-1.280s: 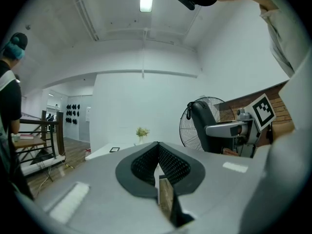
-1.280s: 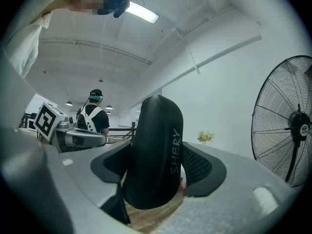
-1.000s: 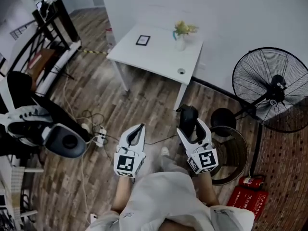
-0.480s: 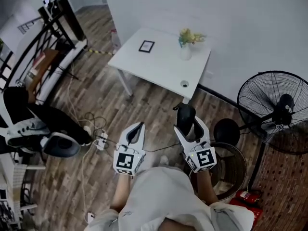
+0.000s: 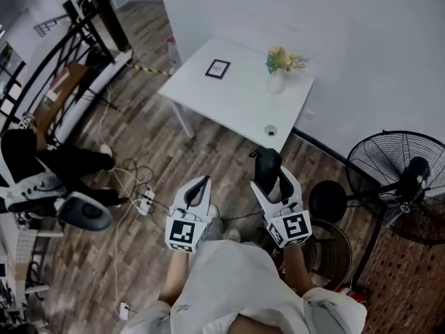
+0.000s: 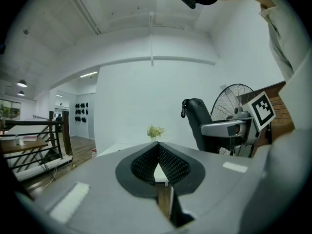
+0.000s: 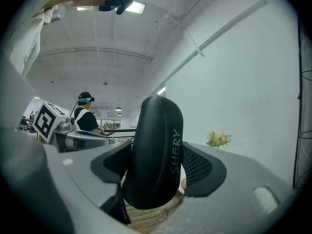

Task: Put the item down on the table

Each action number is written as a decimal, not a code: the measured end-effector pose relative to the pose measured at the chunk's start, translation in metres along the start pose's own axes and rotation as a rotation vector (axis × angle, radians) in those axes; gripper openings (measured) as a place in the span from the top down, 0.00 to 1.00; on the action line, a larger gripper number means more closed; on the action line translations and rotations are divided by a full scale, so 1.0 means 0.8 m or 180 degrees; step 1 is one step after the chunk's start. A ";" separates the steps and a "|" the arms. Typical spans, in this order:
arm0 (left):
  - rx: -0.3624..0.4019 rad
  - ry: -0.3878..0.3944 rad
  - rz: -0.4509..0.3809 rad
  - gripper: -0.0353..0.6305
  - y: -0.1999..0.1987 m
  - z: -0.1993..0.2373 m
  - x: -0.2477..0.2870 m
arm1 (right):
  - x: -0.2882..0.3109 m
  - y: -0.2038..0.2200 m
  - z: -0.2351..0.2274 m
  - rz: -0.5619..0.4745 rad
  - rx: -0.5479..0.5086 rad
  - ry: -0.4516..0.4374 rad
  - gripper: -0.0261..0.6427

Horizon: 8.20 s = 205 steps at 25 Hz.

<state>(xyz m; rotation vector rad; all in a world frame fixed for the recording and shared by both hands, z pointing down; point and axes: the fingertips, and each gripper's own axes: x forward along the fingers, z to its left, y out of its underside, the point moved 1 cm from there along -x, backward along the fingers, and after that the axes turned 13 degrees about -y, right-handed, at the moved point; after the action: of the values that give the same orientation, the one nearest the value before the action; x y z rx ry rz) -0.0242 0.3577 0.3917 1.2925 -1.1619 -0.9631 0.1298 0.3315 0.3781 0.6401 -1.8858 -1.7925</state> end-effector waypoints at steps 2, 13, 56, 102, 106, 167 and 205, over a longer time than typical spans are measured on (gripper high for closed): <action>-0.0009 -0.0010 -0.0003 0.92 0.002 0.003 0.012 | 0.009 0.001 -0.008 -0.0002 -0.0002 -0.0012 0.48; -0.0024 0.0073 -0.0050 0.92 0.000 0.035 0.100 | 0.072 0.003 -0.063 0.0038 -0.0010 0.0059 0.48; -0.0182 0.0441 0.0035 0.92 0.004 0.214 0.376 | 0.342 0.009 -0.206 0.0190 -0.0001 0.0441 0.48; -0.0141 0.0576 0.0606 0.92 0.037 0.199 0.702 | 0.516 0.083 -0.472 0.0571 0.0615 0.0342 0.48; -0.0136 0.0792 0.0691 0.92 0.057 0.203 0.734 | 0.528 0.108 -0.487 0.0694 0.0711 0.0580 0.48; 0.0141 0.2144 0.1600 0.92 0.264 0.138 0.844 | 0.559 0.362 -0.558 0.2139 0.1389 0.1457 0.47; 0.0076 0.2082 0.1476 0.92 0.247 0.158 0.836 | 0.582 0.351 -0.547 0.2288 0.1049 0.1276 0.47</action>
<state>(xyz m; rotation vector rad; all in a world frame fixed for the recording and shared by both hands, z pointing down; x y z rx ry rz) -0.0390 -0.3061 0.6404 1.1543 -0.8873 -0.1567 0.0279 -0.2875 0.6843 0.3218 -1.8129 -0.8461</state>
